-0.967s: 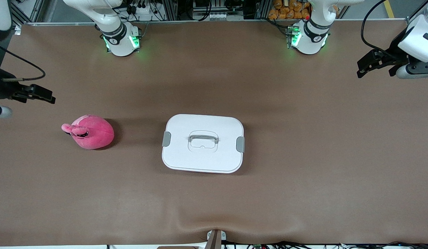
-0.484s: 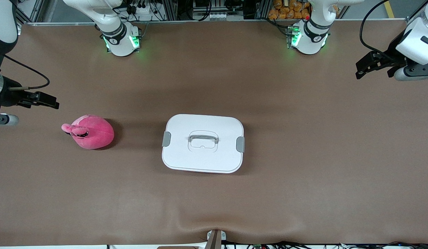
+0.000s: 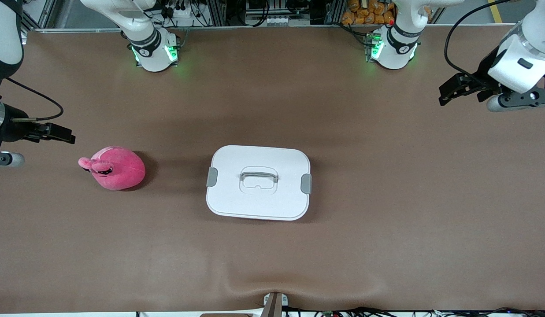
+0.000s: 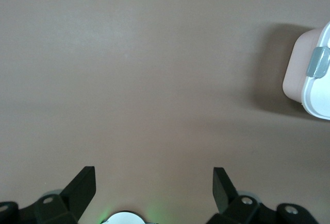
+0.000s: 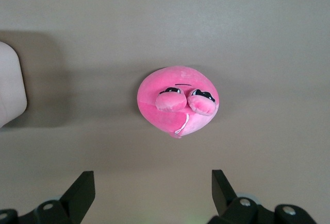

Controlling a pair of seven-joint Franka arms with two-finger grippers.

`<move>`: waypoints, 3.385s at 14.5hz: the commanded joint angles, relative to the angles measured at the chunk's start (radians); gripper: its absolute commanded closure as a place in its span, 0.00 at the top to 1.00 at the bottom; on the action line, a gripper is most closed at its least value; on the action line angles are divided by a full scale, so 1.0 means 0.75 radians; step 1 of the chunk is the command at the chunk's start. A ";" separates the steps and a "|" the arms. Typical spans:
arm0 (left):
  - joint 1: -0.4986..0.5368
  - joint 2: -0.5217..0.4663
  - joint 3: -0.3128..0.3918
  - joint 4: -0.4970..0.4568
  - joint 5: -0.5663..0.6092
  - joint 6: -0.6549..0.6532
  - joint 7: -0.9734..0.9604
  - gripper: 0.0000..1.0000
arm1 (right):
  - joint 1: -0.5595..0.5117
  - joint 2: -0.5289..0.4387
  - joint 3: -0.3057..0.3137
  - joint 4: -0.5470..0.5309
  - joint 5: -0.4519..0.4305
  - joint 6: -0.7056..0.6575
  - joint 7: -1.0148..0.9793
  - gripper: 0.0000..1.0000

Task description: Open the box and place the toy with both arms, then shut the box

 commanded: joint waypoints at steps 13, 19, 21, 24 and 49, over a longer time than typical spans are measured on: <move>-0.008 0.103 -0.188 0.036 -0.016 0.111 -0.396 1.00 | -0.007 0.022 0.004 0.043 0.002 -0.021 0.006 1.00; -0.010 0.148 -0.276 0.038 -0.008 0.173 -0.609 1.00 | -0.009 0.020 0.004 0.043 0.002 -0.021 0.006 1.00; -0.010 0.175 -0.309 0.040 -0.004 0.197 -0.682 1.00 | -0.001 0.022 0.004 0.043 -0.002 -0.021 0.006 1.00; -0.010 0.242 -0.366 0.097 0.004 0.224 -0.862 1.00 | -0.013 0.022 0.004 0.043 0.002 -0.021 0.006 1.00; -0.374 0.647 -0.385 0.280 0.209 0.586 -2.212 1.00 | -0.005 0.045 0.004 0.043 -0.012 -0.019 0.003 1.00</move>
